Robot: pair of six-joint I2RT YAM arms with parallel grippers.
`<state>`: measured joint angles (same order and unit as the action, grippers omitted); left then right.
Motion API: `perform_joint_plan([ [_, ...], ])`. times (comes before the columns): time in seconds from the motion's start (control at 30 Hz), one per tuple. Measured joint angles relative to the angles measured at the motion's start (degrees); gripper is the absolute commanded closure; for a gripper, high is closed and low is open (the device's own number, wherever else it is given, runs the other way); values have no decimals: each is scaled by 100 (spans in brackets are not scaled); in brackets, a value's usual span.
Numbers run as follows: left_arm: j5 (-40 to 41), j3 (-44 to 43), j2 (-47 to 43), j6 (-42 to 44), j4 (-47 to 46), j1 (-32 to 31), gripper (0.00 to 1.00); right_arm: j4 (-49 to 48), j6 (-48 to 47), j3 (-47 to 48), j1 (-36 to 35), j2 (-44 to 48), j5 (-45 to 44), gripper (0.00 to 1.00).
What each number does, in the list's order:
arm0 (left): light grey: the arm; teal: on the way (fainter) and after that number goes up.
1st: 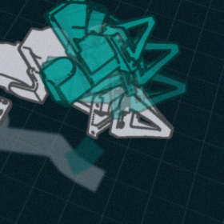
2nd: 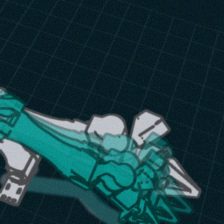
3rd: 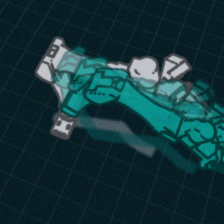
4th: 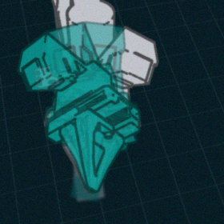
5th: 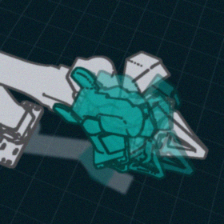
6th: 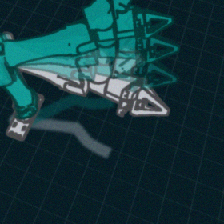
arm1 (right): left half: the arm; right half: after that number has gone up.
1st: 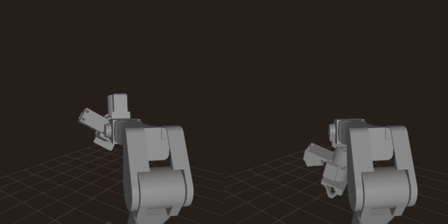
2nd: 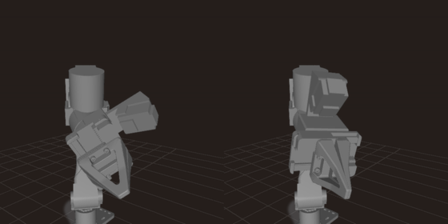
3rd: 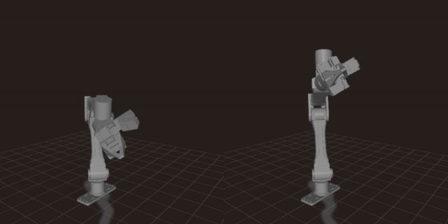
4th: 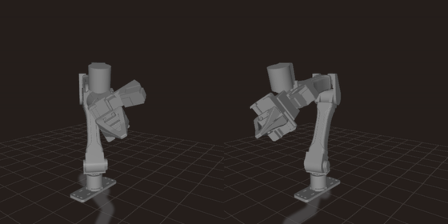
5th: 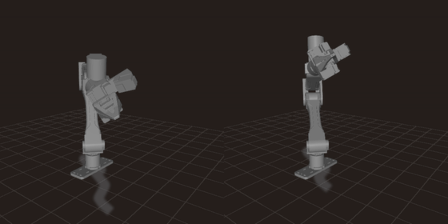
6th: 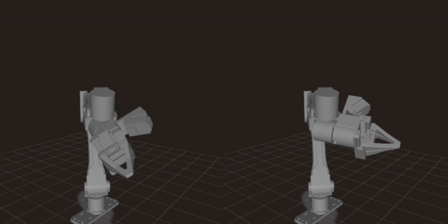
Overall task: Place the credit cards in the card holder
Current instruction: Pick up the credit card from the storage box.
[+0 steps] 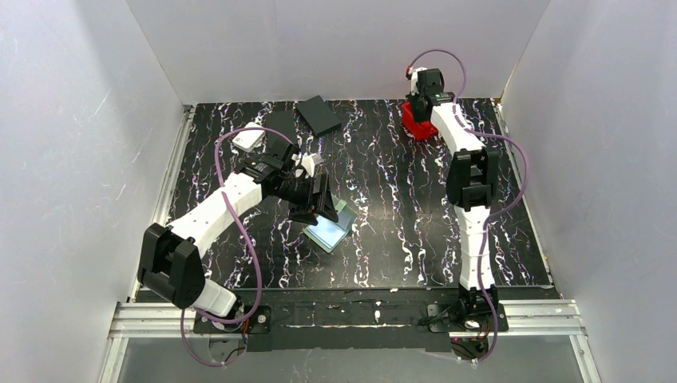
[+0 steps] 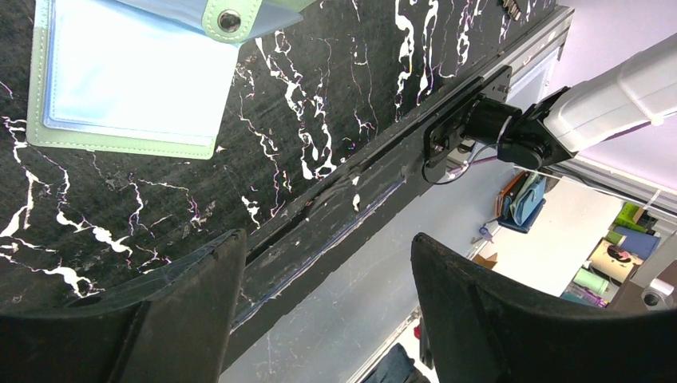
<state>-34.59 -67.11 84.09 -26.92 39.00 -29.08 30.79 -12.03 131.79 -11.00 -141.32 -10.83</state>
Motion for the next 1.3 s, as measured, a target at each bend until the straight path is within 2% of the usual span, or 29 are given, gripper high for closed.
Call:
perform_joint_plan([
  [0.27, -57, 114, -57, -66, -63, 0, 26, 26, 1652, -302, 9, 407, 1038, 99],
  [0.5, -63, 229, -195, -122, -129, 0, 25, -216, 2527, -977, -66, 649, 1558, 99],
  [0.73, -57, 302, -372, -146, -129, 0, 25, -262, 2715, -990, -83, 750, 1631, 99],
  [1.0, 48, 463, -522, -164, -164, 42, 24, -46, 2315, -1117, -188, 1596, 811, 99],
  [1.1, 33, 608, -560, -212, -221, 197, 25, -133, 2168, -1843, -472, 2498, 490, 99],
  [1.17, -24, 734, -573, -286, -334, 372, 27, -328, 2184, -2505, -789, 3154, 584, 99],
  [1.3, -173, 1145, -586, -588, -667, 793, 32, -1071, 2476, -4356, -1572, 4548, 1637, 99],
])
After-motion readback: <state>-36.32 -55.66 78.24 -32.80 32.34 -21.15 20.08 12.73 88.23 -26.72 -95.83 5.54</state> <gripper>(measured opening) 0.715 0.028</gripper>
